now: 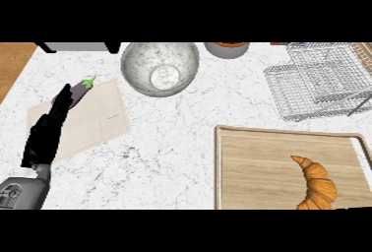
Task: Pick the croissant from the tray and place it in the tiered basket
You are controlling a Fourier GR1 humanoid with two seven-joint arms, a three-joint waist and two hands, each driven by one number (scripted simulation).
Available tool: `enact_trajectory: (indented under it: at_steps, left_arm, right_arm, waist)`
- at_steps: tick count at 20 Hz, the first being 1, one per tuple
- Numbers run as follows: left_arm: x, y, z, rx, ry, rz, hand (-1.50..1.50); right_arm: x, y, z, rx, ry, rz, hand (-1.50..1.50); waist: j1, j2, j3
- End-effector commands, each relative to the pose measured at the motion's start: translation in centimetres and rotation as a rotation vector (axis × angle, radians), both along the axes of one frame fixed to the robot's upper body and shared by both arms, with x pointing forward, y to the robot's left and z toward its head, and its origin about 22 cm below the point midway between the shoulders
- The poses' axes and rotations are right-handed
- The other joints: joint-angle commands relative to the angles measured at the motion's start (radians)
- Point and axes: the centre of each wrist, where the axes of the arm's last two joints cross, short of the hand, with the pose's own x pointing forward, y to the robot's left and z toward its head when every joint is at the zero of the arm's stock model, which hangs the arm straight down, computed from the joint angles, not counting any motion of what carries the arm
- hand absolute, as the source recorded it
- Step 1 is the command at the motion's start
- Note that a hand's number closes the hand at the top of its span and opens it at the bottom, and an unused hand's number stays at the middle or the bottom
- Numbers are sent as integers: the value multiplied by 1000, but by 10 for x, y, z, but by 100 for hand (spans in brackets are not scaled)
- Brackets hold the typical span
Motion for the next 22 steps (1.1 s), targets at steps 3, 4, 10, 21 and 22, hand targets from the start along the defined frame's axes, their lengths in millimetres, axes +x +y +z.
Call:
enact_trajectory:
  at_steps: [3,4,10,21,22]
  left_arm:
    - [6,6,6,8,0,8,0]
    - [5,0,5,2,-11,8,0]
    - [-3,-15,9,-6,-10,-10,0]
    - [-7,-14,18,-1,7,-1,0]
    - [-12,-11,-5,-2,-4,-16,0]
  right_arm:
    - [-3,14,-11,-78,123,-109,-150]
    - [10,12,3,-83,123,-100,-150]
    - [5,24,-10,-104,144,-93,-150]
    - [19,18,-28,-62,168,-118,-150]
    - [16,25,-48,-57,191,-105,-150]
  waist:
    - [-5,-1,0]
    - [3,0,0]
    - [6,-2,0]
    - [-1,-4,1]
    - [-1,-1,0]
